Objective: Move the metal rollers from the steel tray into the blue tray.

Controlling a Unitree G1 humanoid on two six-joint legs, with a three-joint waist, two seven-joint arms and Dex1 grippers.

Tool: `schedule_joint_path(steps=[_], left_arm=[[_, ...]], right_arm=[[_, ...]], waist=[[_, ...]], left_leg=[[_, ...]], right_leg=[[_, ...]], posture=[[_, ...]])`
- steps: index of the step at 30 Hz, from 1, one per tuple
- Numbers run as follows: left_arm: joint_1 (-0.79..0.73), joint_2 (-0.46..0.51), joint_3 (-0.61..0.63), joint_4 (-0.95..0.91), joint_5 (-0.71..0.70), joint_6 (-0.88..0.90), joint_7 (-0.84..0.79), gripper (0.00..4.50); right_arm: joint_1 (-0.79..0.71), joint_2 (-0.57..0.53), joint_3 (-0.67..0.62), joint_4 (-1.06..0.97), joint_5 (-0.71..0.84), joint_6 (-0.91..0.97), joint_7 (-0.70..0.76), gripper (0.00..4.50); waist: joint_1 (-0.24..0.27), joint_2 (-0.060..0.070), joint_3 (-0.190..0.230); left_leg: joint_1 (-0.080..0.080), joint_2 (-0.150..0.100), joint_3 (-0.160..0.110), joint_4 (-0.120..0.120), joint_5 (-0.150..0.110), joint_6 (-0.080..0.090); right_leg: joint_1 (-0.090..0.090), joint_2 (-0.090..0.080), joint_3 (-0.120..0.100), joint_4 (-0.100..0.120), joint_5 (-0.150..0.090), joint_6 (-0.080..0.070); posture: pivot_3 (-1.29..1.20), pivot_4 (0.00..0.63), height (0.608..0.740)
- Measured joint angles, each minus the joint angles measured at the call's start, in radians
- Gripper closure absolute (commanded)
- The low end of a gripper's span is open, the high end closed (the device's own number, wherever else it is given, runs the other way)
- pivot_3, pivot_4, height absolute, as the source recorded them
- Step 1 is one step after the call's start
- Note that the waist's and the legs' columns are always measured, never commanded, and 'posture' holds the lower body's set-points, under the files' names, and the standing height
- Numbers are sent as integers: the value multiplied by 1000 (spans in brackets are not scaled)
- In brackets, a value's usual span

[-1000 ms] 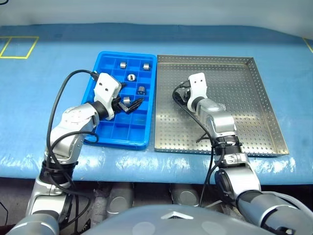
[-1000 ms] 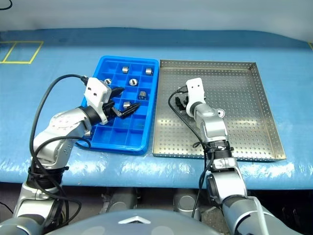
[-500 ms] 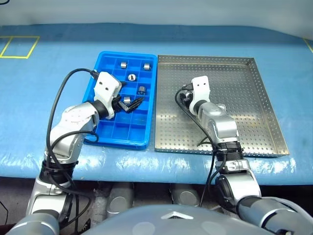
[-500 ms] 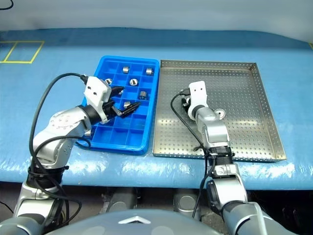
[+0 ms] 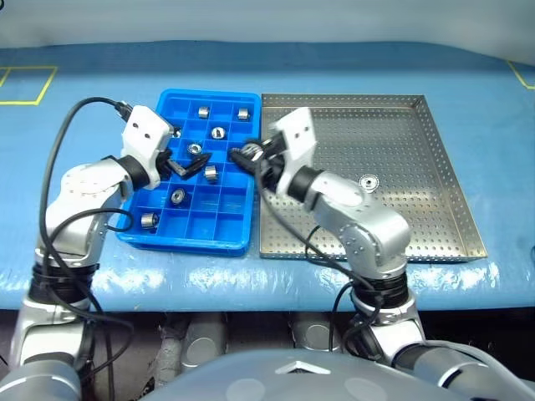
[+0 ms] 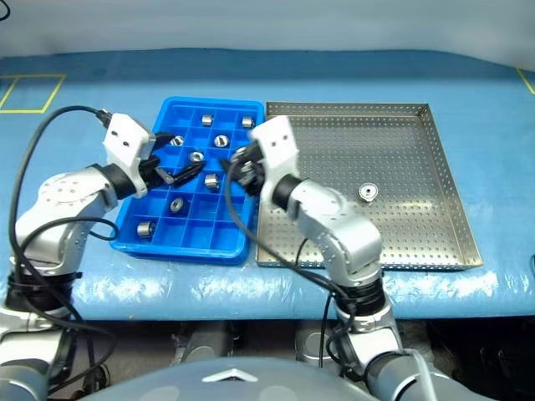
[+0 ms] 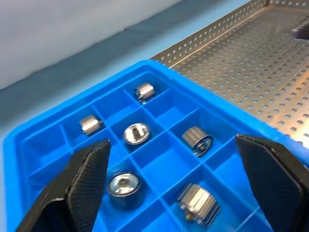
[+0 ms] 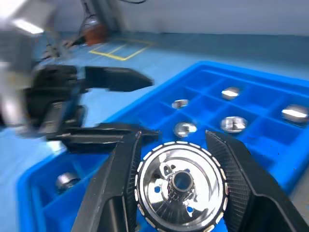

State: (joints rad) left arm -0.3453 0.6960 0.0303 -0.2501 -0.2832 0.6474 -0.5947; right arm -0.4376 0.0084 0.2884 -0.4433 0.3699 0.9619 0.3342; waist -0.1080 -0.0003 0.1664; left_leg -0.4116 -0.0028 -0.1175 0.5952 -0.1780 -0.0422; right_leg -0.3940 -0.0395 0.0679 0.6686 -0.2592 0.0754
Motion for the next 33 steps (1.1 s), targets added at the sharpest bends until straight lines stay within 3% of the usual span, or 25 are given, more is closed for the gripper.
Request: schedule_joint_path(steps=[3,10,19,25,30,33], left_arm=[[-8,15,4,15,7,-2,-4,0],[16,4,4,-8,5,-1,6,0],[42,-8,16,-29,0,3,24,0],[34,-36,4,-29,-1,3,27,0],[8,-67,-17,-24,-2,2,25,0],[1,-102,-26,-22,-9,1,22,0]], right_arm=[[-8,26,100,53,-1,6,11,2619],[-16,63,127,238,-57,-36,-15,2619],[5,69,156,238,-57,-11,-10,2619],[19,64,154,227,-55,1,-9,935],[29,48,107,118,-73,-40,-49,935],[31,-30,60,50,-150,-59,-124,935]], waist=[[5,0,0],[19,0,0],[26,-1,0],[26,-1,0],[24,-1,0],[26,-1,0]], left_leg=[[0,0,0,0,0,0],[-1,0,0,-1,0,0],[-1,0,0,-1,0,0],[-1,0,0,-1,0,-1],[-2,0,0,-1,0,-1],[-1,-1,0,0,0,-1]], right_leg=[[0,-1,0,-1,0,0],[-2,-1,0,-1,1,-1],[-2,0,0,0,1,-1],[-2,0,0,0,1,-1],[-2,0,0,0,1,-1],[-1,-1,0,0,1,-1]], posture=[[-41,150,740],[-14,150,740],[-12,150,740],[-39,150,740],[-59,150,740],[-72,150,740]])
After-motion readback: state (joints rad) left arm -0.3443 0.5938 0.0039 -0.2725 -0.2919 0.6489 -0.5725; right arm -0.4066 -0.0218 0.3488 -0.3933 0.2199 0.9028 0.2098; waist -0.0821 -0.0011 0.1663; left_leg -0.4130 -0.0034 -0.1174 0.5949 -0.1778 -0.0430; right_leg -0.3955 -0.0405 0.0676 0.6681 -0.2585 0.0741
